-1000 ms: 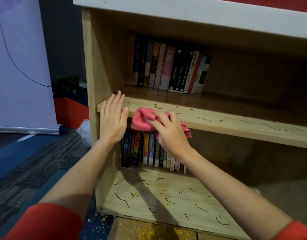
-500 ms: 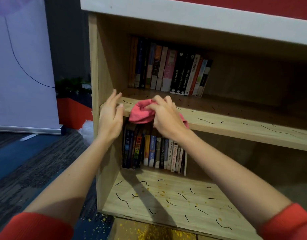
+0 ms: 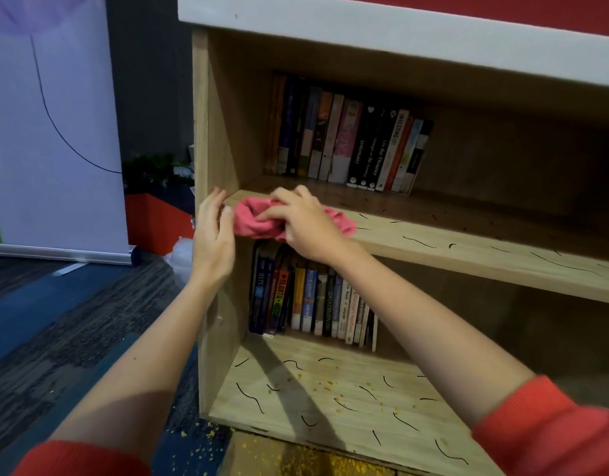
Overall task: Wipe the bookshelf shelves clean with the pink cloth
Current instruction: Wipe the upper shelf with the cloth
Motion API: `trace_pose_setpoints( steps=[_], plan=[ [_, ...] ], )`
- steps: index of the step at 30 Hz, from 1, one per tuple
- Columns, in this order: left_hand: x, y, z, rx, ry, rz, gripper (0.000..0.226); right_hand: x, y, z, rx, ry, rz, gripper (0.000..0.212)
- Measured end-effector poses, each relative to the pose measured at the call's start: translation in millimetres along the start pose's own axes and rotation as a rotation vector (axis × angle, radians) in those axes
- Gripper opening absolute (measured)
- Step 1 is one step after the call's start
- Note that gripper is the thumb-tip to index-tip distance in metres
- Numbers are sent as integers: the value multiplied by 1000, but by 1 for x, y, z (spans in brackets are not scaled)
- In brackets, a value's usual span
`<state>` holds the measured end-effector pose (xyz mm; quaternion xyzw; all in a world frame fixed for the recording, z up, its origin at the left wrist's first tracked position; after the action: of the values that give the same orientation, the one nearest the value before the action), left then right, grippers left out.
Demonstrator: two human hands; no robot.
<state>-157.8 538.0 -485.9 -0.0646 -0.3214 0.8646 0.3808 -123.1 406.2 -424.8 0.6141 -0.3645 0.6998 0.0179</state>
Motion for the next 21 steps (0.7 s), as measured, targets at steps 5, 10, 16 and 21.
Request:
trace_pose_setpoints(
  steps=[5, 10, 16, 21],
  plan=[
    [-7, 2, -5, -39, -165, -83, 42, -6, 67, -5, -57, 32, -47, 33],
    [-11, 7, -8, -99, -369, -88, 42, 3, 89, 1, -128, -50, 93, 31],
    [-14, 9, -2, -68, -385, -39, 40, 9, 74, 21, -191, 91, 385, 34],
    [-23, 16, 12, -62, -410, -19, 42, -20, 104, 0, -104, 13, 294, 41]
  ],
)
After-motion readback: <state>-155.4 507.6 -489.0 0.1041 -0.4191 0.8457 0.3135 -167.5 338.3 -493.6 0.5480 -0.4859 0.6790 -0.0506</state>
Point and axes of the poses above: each hand's wrist, its own y-axis away from the middle knuckle, its own x-axis out of the back of the hand, z = x × y, the point moved 3 cm from there along -y, towards the middle knuckle, and after that the axes turned 3 degrees about -y, right-handed, at the moved point
